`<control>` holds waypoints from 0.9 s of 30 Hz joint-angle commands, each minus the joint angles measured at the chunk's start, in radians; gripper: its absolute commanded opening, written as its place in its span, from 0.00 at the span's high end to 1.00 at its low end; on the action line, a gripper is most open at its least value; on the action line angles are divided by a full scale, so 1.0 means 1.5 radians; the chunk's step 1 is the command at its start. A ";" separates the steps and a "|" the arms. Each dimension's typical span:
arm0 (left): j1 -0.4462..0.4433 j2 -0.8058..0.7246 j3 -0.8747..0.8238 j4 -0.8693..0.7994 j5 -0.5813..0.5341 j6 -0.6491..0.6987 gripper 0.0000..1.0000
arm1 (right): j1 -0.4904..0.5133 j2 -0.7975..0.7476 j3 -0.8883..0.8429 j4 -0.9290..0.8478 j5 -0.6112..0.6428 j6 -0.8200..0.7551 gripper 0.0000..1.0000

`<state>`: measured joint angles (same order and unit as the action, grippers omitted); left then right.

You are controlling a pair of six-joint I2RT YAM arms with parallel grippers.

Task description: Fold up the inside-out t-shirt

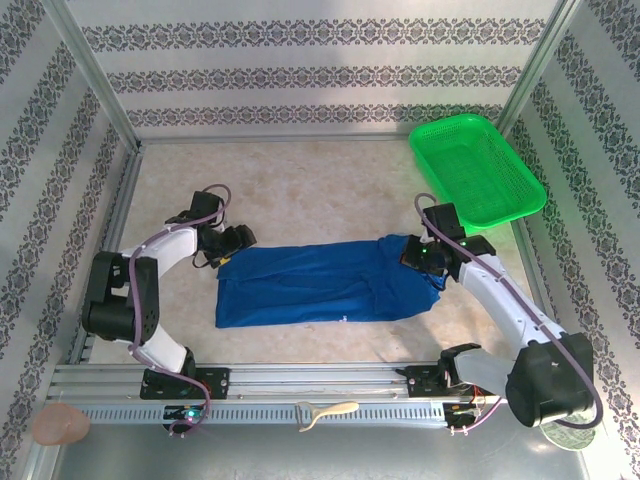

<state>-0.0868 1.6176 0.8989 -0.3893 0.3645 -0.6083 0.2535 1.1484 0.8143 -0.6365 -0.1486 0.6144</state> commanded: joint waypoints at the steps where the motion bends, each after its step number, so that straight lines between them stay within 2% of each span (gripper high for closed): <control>1: 0.003 0.026 -0.008 -0.018 0.010 0.032 0.21 | 0.064 -0.011 0.038 -0.019 0.048 0.050 1.00; 8: 0.004 0.040 0.015 -0.010 0.043 0.035 0.20 | 0.241 0.043 0.128 -0.035 0.146 0.112 1.00; 15: 0.021 0.028 0.096 -0.062 0.087 0.059 0.17 | 0.389 0.143 0.237 -0.052 0.241 0.176 1.00; 21: 0.060 0.043 0.136 -0.062 0.128 0.056 0.16 | 0.469 0.243 0.330 -0.061 0.284 0.217 1.00; 27: 0.100 0.084 0.164 -0.053 0.160 0.057 0.15 | 0.520 0.347 0.430 -0.077 0.293 0.243 1.00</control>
<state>0.0444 1.7134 1.1141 -0.4431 0.5625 -0.5453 1.0058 1.6226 1.3899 -0.7296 0.2443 0.9382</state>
